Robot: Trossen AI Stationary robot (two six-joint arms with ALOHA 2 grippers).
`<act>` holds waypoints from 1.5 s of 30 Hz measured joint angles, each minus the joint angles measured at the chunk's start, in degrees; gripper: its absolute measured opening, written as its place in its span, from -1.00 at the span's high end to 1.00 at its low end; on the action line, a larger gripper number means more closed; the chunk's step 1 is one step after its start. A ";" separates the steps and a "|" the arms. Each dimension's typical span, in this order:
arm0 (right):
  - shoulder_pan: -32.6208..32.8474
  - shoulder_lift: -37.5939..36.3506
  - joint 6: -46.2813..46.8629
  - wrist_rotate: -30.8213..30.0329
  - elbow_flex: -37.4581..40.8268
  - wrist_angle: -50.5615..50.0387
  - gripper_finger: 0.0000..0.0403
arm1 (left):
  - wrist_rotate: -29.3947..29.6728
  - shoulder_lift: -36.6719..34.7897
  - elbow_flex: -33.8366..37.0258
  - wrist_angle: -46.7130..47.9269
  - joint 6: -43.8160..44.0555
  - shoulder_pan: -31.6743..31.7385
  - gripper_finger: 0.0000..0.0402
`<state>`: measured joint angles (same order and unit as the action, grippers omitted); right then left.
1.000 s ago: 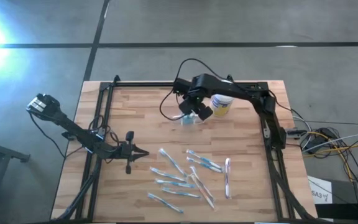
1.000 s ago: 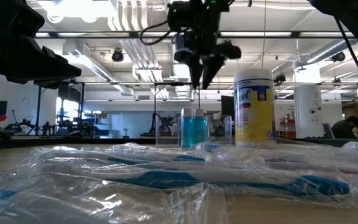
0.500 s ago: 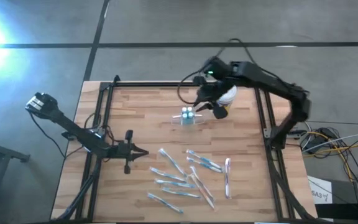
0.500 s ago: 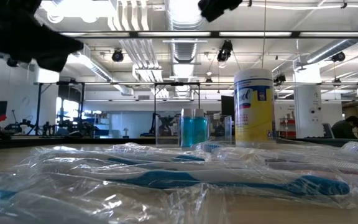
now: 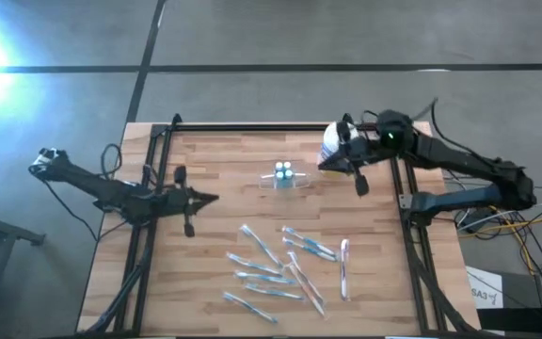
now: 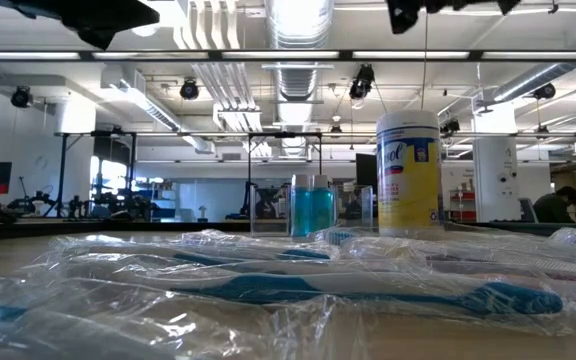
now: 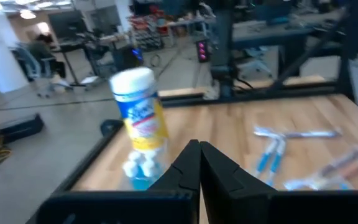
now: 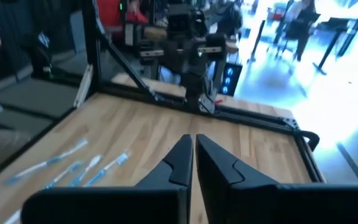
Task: Pick & Place toothbrushing station
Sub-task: Adjust the transparent organizer
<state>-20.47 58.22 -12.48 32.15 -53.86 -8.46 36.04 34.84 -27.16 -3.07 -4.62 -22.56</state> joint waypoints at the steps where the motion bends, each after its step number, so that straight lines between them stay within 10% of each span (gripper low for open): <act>1: 0.00 -1.68 1.27 0.00 3.03 3.06 0.95 | -0.61 -0.39 -0.16 0.02 -0.36 1.10 0.98; 18: 0.11 -9.95 18.57 -0.84 40.35 51.36 0.96 | -15.08 2.17 17.26 -26.25 3.80 10.24 0.99; 45: 8.43 9.60 18.28 -39.74 44.04 52.40 0.96 | -13.82 14.12 18.06 -23.14 14.50 16.19 0.99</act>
<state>-12.04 67.83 5.80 -7.59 -9.82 43.94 22.21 48.97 -9.10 -26.22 9.89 -6.37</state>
